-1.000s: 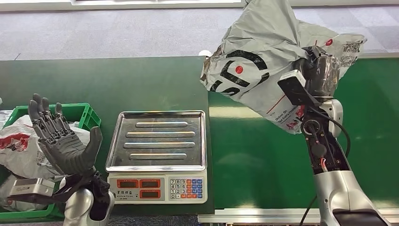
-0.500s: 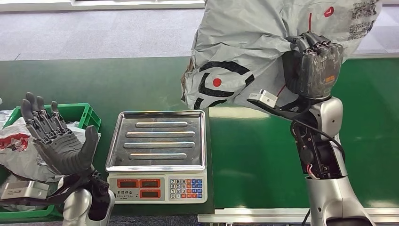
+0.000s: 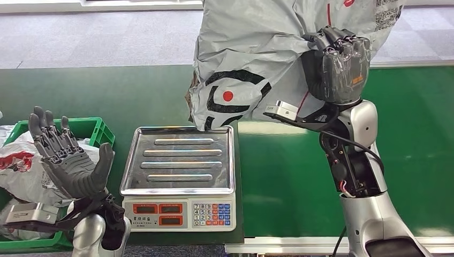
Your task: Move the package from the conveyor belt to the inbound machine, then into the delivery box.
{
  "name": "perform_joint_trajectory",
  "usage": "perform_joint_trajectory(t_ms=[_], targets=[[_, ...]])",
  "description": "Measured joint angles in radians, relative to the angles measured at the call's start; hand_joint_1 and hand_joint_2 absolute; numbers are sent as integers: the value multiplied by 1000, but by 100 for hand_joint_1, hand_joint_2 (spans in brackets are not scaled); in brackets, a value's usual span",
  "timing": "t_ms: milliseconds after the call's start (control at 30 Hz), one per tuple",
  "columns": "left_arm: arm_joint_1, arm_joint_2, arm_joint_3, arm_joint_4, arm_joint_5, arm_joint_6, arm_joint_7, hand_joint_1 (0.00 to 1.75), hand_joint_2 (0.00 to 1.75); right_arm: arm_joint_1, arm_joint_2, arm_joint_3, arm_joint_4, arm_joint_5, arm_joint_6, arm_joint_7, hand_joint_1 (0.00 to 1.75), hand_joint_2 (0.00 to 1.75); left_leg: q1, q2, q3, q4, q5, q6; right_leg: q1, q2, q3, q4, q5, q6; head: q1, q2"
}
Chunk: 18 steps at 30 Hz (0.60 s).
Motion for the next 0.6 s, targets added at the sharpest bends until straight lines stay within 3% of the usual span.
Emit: perform_joint_trajectory(t_ms=[167,333,600], targets=[[0,0,0,4,1,-10,0,0,175,-6,1,16,12,12,19,-8,175,175,0,1,0,0,0,0,0,0,0,0,0,0,0,0],[-8,-9,-2,20,3,-46,0,0,175,-29,13,97,107,28,41,-37,175,175,0,1,0,0,0,0,0,0,0,0,0,0,0,0],[-59,-27,-27,78,3,-64,0,0,175,-27,110,241,362,-56,76,-94,175,175,1,1,0,0,0,0,1,0,0,0,0,0,0,0]])
